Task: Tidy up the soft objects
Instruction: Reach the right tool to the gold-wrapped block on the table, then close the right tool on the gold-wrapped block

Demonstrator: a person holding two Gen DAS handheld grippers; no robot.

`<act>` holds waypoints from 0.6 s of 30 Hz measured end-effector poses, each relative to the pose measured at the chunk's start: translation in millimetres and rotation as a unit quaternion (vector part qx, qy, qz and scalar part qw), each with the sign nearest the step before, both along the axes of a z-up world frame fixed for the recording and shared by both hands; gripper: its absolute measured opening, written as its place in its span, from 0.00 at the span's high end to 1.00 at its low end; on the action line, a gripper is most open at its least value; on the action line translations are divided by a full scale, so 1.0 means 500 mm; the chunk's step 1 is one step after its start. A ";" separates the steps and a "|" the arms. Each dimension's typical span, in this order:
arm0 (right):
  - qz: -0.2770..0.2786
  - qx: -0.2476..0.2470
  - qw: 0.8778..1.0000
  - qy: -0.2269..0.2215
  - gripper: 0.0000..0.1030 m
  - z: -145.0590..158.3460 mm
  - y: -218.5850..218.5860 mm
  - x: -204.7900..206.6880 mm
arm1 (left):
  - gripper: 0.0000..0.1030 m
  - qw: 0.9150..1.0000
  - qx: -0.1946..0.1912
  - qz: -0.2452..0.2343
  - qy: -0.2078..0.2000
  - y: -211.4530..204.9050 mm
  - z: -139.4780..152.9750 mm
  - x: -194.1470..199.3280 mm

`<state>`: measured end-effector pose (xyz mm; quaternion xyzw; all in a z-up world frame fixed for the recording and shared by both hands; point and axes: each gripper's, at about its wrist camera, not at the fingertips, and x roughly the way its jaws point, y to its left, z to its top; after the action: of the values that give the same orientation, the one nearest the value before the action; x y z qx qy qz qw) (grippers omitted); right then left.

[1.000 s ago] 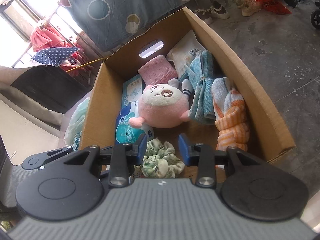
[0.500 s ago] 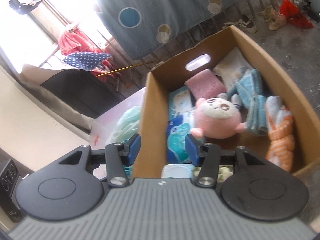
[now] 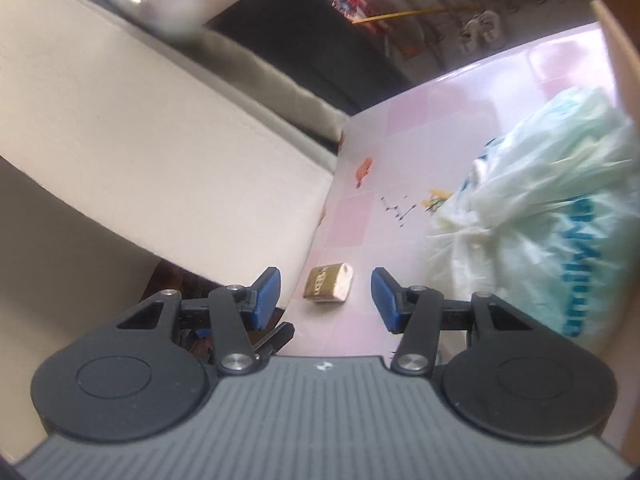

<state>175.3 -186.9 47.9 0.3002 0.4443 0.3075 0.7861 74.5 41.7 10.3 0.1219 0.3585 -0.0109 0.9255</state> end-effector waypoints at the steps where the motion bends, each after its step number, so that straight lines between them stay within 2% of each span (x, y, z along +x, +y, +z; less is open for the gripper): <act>1: 0.009 0.004 1.000 0.008 0.52 -0.011 0.029 0.015 | 0.21 1.000 -0.003 0.009 0.006 0.026 -0.010 0.010; 4: 0.033 0.015 0.999 0.031 0.52 -0.051 0.112 0.057 | 0.14 1.000 -0.009 0.015 0.019 0.071 -0.034 0.034; 8: 0.041 0.013 0.997 0.059 0.55 -0.118 0.194 0.115 | 0.13 0.999 -0.015 0.020 0.036 0.102 -0.066 0.072; 14: 0.044 0.004 0.994 0.100 0.62 -0.215 0.243 0.163 | 0.10 0.996 -0.047 0.033 0.063 0.137 -0.113 0.121; 18: 0.048 -0.005 0.992 0.117 0.64 -0.254 0.262 0.183 | 0.09 0.993 -0.072 0.040 0.084 0.154 -0.141 0.152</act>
<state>266.9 -56.0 -79.1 0.3081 0.5486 0.3058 0.7146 150.3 118.6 -60.0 0.0396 0.4373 -0.0099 0.8984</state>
